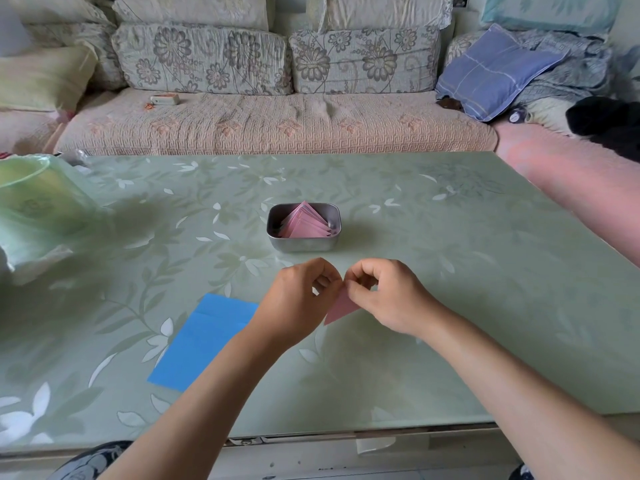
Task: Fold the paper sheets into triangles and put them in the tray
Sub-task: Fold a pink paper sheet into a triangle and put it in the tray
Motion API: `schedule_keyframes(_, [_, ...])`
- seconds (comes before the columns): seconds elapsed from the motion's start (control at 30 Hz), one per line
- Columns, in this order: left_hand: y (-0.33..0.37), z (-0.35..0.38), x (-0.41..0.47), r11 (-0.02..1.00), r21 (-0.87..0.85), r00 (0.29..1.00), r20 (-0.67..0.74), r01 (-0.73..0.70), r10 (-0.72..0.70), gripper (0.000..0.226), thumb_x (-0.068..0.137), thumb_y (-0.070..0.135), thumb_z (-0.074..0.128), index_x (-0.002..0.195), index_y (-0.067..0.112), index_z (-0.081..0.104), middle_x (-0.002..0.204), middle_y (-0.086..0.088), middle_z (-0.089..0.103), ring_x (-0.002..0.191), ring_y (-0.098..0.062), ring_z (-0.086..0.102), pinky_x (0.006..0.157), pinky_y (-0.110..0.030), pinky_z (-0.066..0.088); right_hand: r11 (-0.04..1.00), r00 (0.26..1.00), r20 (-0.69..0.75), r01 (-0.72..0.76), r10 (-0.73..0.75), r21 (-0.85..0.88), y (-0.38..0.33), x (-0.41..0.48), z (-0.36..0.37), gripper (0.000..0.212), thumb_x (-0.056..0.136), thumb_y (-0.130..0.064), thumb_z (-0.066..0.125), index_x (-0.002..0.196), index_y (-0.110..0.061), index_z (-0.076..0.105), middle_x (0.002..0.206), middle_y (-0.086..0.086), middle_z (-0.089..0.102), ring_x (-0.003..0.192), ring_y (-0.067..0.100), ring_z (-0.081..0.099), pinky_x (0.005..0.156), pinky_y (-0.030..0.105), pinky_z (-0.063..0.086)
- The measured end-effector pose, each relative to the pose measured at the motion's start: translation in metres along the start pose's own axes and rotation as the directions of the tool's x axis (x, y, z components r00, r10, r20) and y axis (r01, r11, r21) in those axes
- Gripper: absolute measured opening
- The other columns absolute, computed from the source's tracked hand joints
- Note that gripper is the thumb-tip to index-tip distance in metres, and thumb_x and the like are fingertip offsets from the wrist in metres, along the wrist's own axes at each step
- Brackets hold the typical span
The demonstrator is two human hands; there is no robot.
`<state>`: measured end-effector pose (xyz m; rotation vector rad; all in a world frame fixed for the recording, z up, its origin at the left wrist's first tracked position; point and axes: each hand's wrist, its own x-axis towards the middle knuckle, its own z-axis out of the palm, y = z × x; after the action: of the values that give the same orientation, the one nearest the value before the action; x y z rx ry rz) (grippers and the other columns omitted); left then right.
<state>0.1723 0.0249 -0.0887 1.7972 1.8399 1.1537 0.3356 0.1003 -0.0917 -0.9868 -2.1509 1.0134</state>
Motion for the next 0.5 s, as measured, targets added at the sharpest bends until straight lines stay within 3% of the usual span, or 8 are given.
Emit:
schedule_keyframes(0.17, [-0.001,-0.002,0.002,1.0,0.019,0.999,-0.026,-0.019,0.019,0.013,0.09,0.012,0.059,0.082,0.021,0.061,0.075,0.015,0.062,0.074,-0.003,0.058,0.064,-0.012,0.046,1.0,0.999,-0.025,-0.028,0.028,-0.001,0.005,0.004,-0.003,0.008,0.078,-0.037,0.062,0.075,-0.032,0.068,0.068,-0.011,0.067,0.06,0.01,0.057,0.062,0.027,0.049])
schedule_keyframes(0.27, [-0.008,-0.014,0.007,0.998,0.046,0.997,-0.065,0.031,-0.028,0.01,0.092,0.013,0.057,0.084,0.018,0.062,0.076,0.014,0.061,0.073,-0.003,0.056,0.064,-0.01,0.042,0.999,0.997,-0.057,-0.044,0.043,-0.02,0.012,0.005,-0.009,0.019,0.086,-0.022,0.068,0.068,-0.029,0.065,0.06,-0.017,0.061,0.053,0.003,0.049,0.054,0.018,0.043])
schedule_keyframes(0.37, [-0.016,-0.028,0.011,0.994,0.086,0.993,-0.104,0.064,-0.055,0.011,0.093,0.014,0.055,0.085,0.019,0.06,0.077,0.015,0.059,0.071,0.006,0.053,0.062,-0.005,0.038,0.995,0.995,-0.066,-0.077,0.073,-0.059,0.016,0.005,-0.015,0.02,0.086,-0.02,0.068,0.067,-0.028,0.063,0.058,-0.02,0.059,0.051,0.002,0.047,0.052,0.015,0.041])
schedule_keyframes(0.5, [-0.021,-0.037,0.013,0.989,0.138,0.998,-0.054,0.046,-0.039,0.014,0.093,0.014,0.056,0.084,0.024,0.059,0.078,0.014,0.06,0.075,0.004,0.055,0.063,-0.005,0.038,0.995,0.992,-0.109,-0.072,0.064,-0.064,0.012,0.007,-0.013,0.018,0.085,-0.022,0.066,0.069,-0.03,0.062,0.059,-0.02,0.057,0.051,0.002,0.047,0.052,0.012,0.038])
